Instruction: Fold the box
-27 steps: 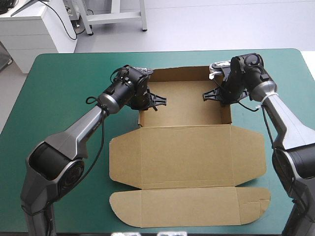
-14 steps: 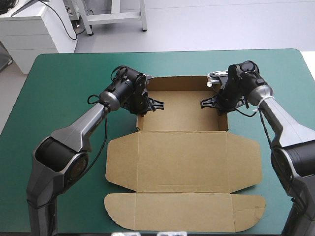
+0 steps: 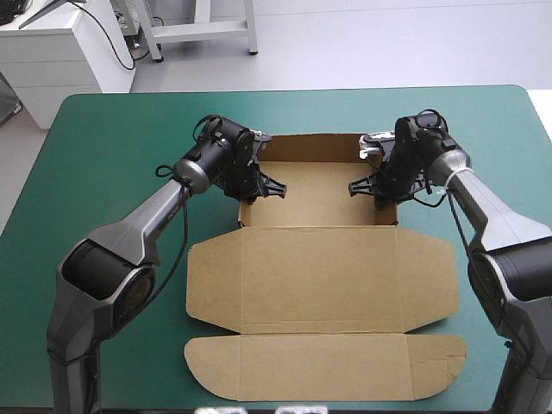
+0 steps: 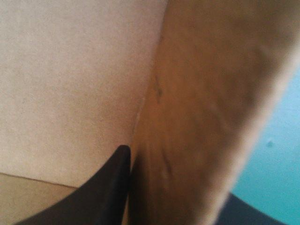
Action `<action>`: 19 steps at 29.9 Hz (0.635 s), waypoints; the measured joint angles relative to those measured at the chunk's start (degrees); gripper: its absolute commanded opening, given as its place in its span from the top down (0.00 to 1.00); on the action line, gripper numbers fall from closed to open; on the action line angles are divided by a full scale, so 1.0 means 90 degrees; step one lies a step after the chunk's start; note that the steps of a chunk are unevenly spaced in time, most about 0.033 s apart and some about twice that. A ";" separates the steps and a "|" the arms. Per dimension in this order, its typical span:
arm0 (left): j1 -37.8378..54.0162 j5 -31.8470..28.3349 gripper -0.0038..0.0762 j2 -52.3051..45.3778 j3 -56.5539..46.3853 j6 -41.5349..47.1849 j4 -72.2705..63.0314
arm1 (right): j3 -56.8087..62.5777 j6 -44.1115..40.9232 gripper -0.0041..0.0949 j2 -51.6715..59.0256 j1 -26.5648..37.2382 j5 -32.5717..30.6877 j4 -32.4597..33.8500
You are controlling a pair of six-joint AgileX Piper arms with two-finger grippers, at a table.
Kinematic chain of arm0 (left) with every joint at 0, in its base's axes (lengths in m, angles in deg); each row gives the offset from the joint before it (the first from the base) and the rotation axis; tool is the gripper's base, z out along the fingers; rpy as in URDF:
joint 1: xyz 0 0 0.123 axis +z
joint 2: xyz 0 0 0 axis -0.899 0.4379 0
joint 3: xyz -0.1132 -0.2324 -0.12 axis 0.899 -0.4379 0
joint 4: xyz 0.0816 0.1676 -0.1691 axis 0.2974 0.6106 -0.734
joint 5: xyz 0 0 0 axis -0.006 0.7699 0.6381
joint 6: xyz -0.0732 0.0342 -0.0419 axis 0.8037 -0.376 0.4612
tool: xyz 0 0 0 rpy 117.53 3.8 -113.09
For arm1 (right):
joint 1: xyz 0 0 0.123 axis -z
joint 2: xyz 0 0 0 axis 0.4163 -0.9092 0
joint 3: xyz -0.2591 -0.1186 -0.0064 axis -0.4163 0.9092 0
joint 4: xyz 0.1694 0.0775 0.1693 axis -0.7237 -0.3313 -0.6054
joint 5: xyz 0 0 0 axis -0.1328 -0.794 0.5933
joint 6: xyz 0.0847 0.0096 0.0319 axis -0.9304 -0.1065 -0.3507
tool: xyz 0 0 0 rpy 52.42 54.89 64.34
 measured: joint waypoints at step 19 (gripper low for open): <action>0.0000 0.0099 0.36 0.0047 0.1489 -0.0223 0.0606 | -0.1682 -0.0287 0.31 -0.0018 0.0143 -0.0397 -0.0132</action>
